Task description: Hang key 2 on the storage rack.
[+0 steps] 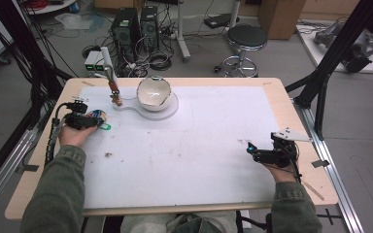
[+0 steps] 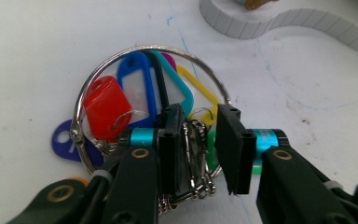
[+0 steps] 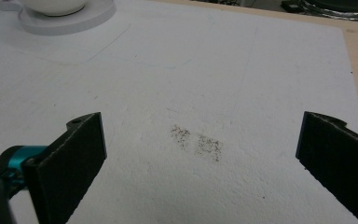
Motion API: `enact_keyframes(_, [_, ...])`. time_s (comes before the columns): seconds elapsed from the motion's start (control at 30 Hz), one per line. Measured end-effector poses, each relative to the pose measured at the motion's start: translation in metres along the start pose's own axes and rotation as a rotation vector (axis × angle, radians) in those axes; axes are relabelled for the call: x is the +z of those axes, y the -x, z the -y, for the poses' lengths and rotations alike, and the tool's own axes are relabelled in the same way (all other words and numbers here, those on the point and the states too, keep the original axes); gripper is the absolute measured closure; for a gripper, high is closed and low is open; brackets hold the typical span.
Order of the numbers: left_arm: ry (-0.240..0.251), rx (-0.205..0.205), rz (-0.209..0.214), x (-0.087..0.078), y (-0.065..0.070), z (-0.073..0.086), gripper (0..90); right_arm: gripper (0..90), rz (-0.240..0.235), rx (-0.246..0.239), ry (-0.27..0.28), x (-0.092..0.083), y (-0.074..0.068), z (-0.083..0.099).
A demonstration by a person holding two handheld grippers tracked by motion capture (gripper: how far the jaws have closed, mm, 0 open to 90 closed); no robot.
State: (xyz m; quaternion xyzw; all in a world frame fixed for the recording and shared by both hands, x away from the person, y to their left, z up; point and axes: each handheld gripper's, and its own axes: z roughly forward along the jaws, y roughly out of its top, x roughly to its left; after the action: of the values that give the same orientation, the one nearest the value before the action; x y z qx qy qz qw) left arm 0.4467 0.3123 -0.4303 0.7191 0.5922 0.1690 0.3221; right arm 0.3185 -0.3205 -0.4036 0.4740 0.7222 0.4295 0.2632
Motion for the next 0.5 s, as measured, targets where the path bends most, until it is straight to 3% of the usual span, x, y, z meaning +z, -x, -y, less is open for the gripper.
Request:
enact_keyframes(0.1, [0.004,0.005,0.01,-0.0002,-0.0004,0.0003,74.7,0.5,0.001,-0.002,0.0,0.0001,-0.0002,0.0])
enact_keyframes(0.2, [0.022,-0.019,0.019,-0.0021,-0.0029,-0.0001,79.3,0.6,0.001,0.001,-0.001,-0.0001,0.0002,0.0002])
enact_keyframes(0.33, [0.035,0.02,-0.028,-0.0046,0.0006,-0.0006,82.1,0.5,0.002,-0.002,0.003,-0.0004,0.0006,0.0003])
enact_keyframes(0.5, [0.024,0.037,-0.043,-0.0081,-0.0016,-0.0005,83.4,0.6,0.003,0.004,0.004,-0.0009,0.0007,0.0003])
